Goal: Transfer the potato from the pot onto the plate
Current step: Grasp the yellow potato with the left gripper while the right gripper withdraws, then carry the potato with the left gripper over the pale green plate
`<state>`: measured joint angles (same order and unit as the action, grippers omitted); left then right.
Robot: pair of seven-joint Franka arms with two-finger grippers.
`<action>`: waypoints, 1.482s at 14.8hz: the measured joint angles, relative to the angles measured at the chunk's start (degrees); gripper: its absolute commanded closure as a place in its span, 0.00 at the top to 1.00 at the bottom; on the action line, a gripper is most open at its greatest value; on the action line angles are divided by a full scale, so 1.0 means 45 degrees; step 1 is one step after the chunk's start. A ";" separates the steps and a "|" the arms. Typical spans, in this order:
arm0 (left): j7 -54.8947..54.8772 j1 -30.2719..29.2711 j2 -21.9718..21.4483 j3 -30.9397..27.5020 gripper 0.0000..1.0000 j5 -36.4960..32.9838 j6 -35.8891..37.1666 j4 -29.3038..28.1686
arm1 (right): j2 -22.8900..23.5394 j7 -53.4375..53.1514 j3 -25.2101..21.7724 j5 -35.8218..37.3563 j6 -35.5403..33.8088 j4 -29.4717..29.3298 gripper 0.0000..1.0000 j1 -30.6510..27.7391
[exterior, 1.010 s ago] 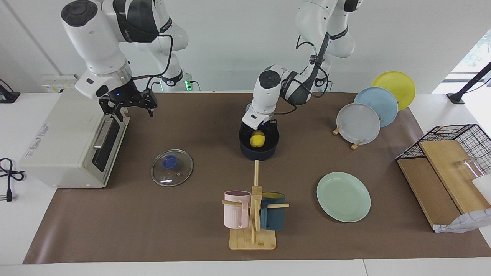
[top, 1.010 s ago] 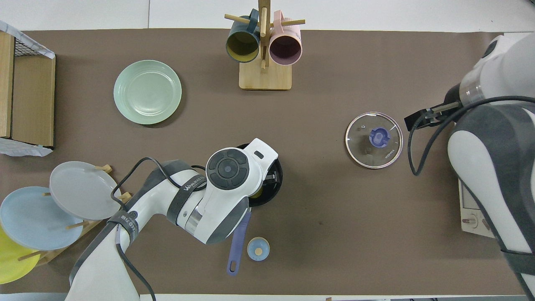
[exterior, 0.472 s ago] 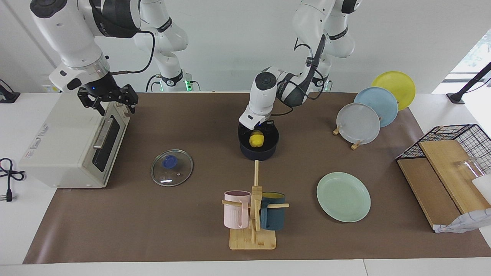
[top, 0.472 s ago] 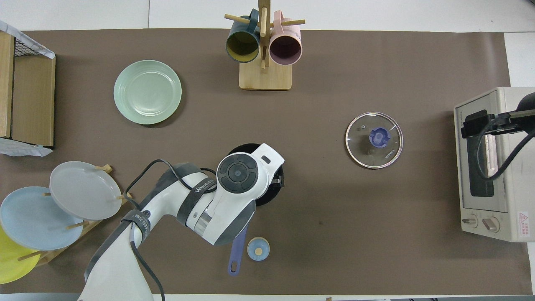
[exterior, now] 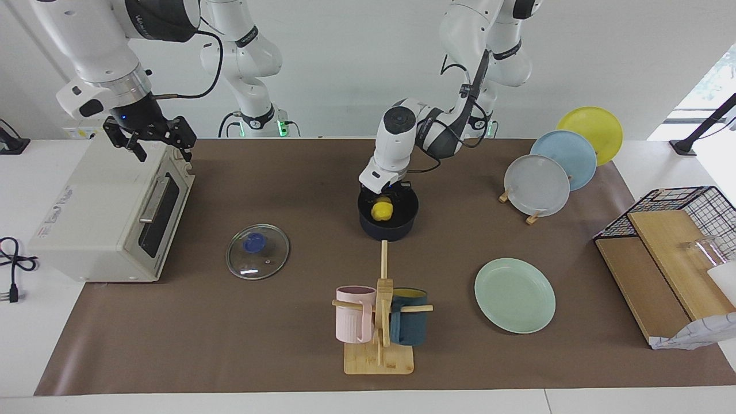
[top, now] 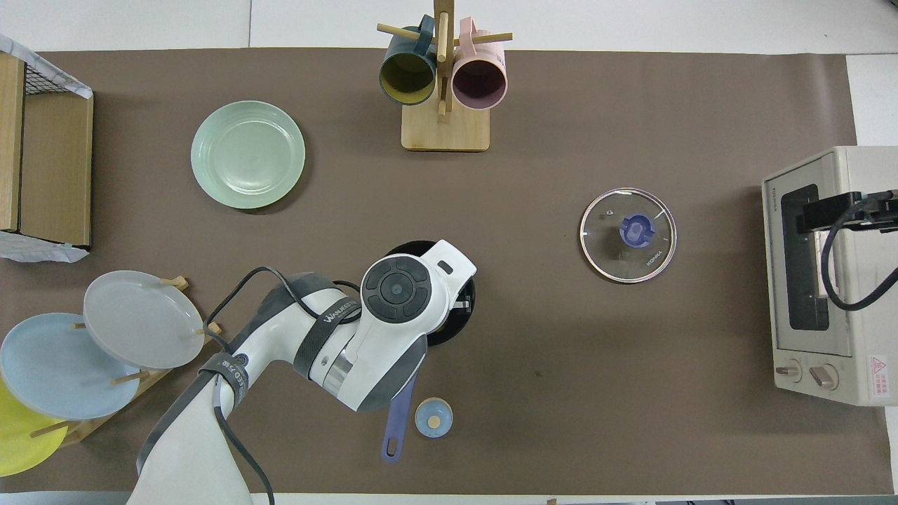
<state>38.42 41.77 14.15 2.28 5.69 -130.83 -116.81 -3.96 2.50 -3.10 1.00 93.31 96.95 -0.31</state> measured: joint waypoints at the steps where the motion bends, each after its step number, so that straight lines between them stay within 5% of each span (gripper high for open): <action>1: 0.0000 0.0000 0.0000 0.0000 0.00 0.0000 0.0000 0.0000 | 0.0014 0.0000 0.0019 0.0000 0.0000 -0.0027 1.00 0.0011; 6: -0.0007 -0.0199 -0.0052 -0.0127 0.00 0.0005 0.0420 0.0061 | 0.0133 0.0038 0.0043 -0.0001 -0.0153 -0.0395 1.00 0.0072; 10: -0.0323 -0.0941 -0.0651 -0.0225 0.00 0.0005 0.2251 0.0820 | 0.0340 0.0039 0.0042 -0.0001 -0.0397 -0.0525 1.00 0.0133; 14: -0.0499 -0.1741 -0.1158 -0.0240 0.00 0.0203 0.4755 0.2599 | 0.0741 0.0039 0.0041 0.0003 -0.1318 -0.1222 1.00 0.0147; 18: -0.2273 -0.3922 -0.0915 -0.0323 0.00 0.0739 0.8053 0.5499 | 0.1121 0.0062 0.0040 0.0006 -0.1505 -0.1690 1.00 0.0147; 22: -0.5098 -0.6141 0.0177 -0.0355 0.00 0.0780 0.8596 0.6956 | 0.1177 0.0064 0.0040 0.0006 -0.1513 -0.1756 1.00 0.0148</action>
<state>15.48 14.14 14.95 0.68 9.20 -92.15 -85.51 1.34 2.79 -2.91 1.03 86.51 89.04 0.35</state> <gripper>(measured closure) 0.379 0.000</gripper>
